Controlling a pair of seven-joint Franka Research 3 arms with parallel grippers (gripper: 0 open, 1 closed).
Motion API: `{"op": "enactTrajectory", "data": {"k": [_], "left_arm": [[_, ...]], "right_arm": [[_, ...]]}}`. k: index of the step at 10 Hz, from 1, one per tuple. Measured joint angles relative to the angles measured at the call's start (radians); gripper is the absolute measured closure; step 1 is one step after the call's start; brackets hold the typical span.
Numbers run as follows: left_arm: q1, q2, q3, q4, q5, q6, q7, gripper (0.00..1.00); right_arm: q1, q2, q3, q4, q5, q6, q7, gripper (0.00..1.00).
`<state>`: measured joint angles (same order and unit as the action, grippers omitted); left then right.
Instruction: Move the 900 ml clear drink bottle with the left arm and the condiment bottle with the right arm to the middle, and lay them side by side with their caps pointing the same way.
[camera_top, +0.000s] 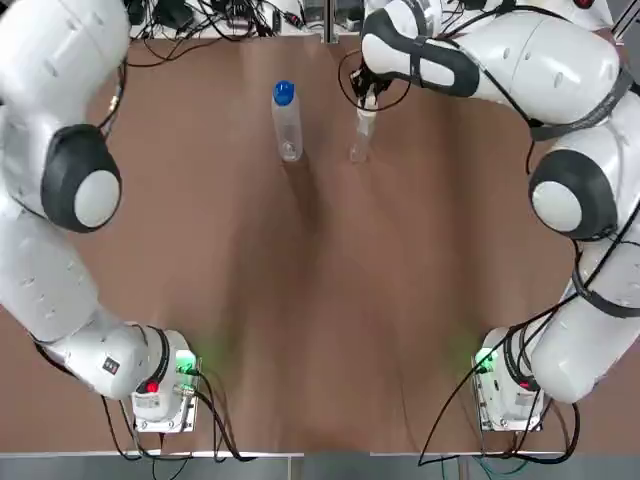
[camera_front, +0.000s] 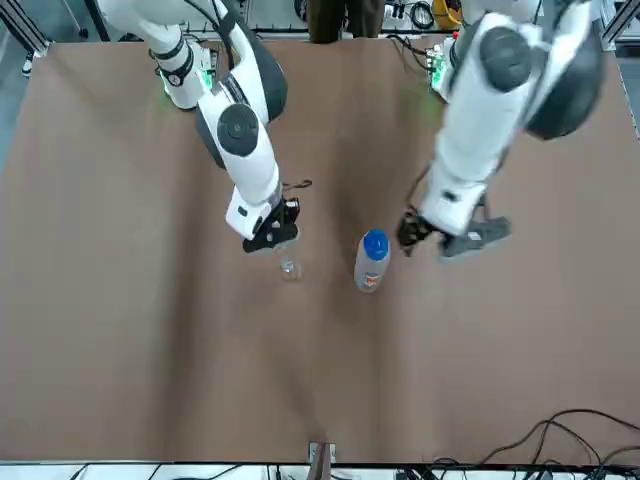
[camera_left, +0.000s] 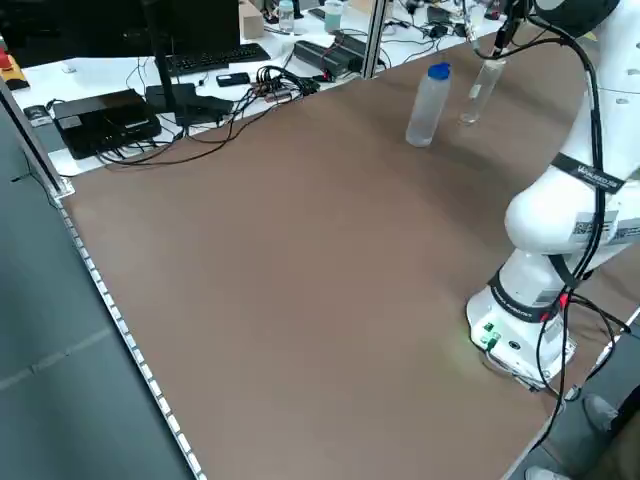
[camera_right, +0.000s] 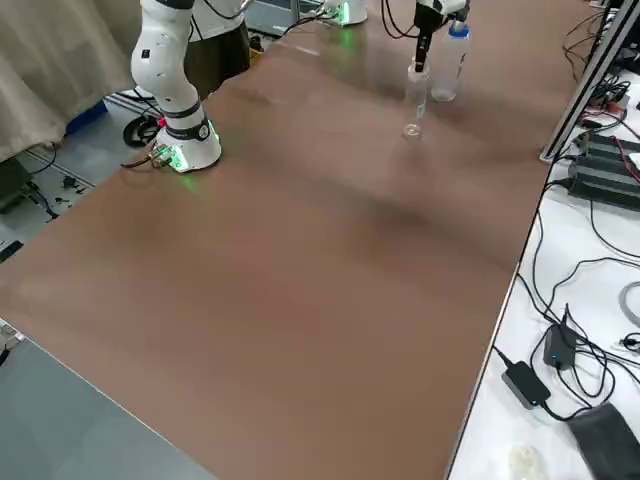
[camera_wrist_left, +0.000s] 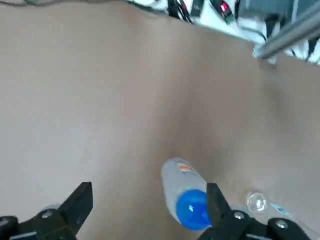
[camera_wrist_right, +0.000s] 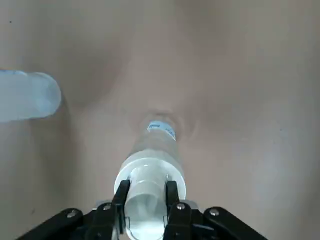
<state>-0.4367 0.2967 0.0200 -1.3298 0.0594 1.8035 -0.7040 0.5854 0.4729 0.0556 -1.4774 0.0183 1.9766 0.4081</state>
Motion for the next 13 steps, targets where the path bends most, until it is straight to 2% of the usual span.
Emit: {"op": "enactTrajectory", "data": {"k": [3,7,9,12,13], "left_arm": [[0.174,-0.06,0.003,0.0,0.0,-0.061,0.269,0.0],[0.214,-0.069,0.004,-0.005,0.0,-0.064,0.336,0.0],[0.238,-0.07,0.003,-0.005,0.0,-0.064,0.367,0.0],[0.376,-0.099,-0.049,-0.014,-0.001,-0.079,0.504,0.0],[0.387,-0.128,-0.054,-0.049,-0.007,-0.091,0.536,0.0]], "right_arm": [[0.001,0.033,0.001,0.044,-0.001,-0.016,0.0,0.66],[0.004,0.033,0.002,0.047,-0.005,-0.034,-0.001,0.65],[0.006,0.033,0.002,0.052,-0.005,-0.037,-0.001,0.59],[0.009,0.033,0.004,0.066,-0.005,-0.04,-0.001,0.15],[0.015,0.033,0.005,0.07,-0.005,-0.04,-0.001,0.02]]}}
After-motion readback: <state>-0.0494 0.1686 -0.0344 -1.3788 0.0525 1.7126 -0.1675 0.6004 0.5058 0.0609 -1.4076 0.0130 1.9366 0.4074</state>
